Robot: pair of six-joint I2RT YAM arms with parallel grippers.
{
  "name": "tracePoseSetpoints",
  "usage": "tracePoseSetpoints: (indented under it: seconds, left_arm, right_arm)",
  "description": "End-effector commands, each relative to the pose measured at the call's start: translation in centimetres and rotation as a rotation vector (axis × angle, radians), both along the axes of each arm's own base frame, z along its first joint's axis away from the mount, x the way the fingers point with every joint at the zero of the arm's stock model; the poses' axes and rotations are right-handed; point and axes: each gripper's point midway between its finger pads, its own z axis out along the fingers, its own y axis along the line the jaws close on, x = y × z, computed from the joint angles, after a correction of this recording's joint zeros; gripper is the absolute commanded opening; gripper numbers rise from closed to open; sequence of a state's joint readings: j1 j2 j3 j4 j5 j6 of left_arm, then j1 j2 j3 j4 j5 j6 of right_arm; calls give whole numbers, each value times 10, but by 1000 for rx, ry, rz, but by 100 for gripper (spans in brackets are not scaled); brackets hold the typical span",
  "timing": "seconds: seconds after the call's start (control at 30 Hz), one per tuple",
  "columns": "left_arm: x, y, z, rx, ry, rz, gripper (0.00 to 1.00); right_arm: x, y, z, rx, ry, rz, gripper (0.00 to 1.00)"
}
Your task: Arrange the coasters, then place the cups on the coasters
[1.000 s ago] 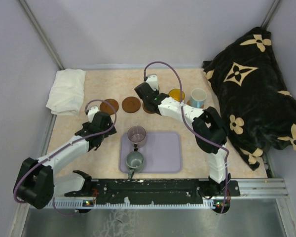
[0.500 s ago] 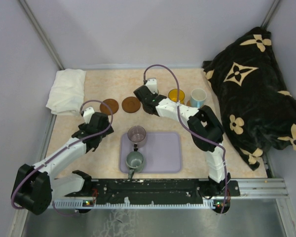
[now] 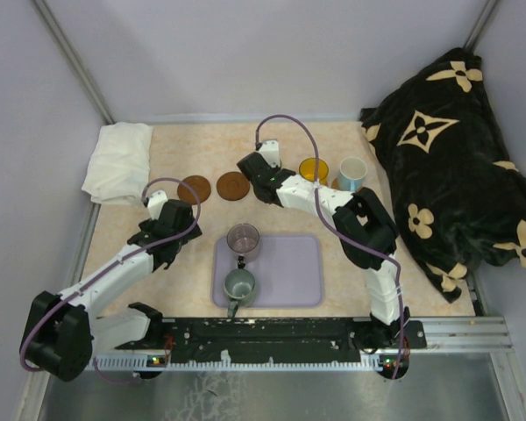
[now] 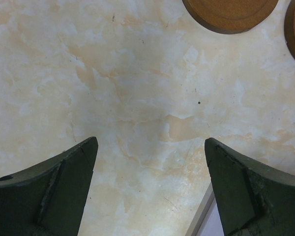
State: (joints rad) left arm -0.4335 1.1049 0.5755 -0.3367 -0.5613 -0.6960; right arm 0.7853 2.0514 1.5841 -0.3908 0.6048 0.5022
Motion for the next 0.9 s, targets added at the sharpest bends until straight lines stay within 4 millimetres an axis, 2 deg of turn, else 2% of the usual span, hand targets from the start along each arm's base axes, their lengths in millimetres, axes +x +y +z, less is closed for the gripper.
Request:
tracePoseSetpoints:
  seconds: [0.0, 0.17, 0.87]
  left_arm:
    - [2, 2, 1, 0, -6, 15, 96]
    - [1, 2, 0, -3, -3, 12, 96]
    - [-1, -1, -6, -14, 11, -7, 95]
  right_arm:
    - [10, 15, 42, 66, -128, -27, 0]
    - [8, 14, 45, 60, -143, -34, 0]
    - [1, 5, 34, 46, -133, -41, 0]
